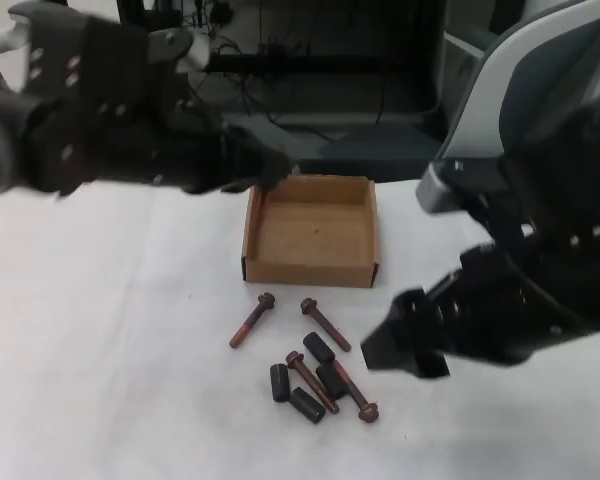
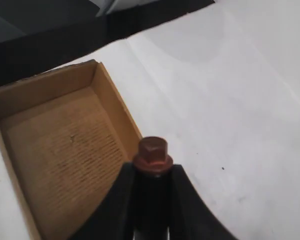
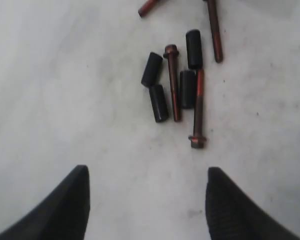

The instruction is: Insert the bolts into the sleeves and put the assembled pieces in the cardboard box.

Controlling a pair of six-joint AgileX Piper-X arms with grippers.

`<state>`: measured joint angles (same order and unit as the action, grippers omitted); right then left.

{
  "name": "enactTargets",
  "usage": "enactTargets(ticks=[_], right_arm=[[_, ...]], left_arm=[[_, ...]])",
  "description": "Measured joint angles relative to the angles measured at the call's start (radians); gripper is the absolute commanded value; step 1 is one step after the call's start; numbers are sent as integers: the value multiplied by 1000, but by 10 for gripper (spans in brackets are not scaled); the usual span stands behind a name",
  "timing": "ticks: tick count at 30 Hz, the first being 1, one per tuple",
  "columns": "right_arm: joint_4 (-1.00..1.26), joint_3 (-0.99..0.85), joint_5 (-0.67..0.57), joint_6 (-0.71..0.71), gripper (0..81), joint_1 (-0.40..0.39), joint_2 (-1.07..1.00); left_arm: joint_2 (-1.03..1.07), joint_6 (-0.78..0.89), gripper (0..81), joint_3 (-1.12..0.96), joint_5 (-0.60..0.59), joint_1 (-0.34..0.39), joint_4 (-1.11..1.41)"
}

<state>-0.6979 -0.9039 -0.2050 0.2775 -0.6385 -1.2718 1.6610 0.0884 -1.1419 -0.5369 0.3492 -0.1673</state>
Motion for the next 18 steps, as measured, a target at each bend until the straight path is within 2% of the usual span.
enactTargets(ticks=[7, 18], right_arm=[[-52, 13, 0, -77, 665, 0, 0], [-52, 13, -48, -112, 665, 0, 0]], left_arm=[[244, -8, 17, -339, 62, 13, -265], [483, -14, 17, -588, 187, 72, -477]])
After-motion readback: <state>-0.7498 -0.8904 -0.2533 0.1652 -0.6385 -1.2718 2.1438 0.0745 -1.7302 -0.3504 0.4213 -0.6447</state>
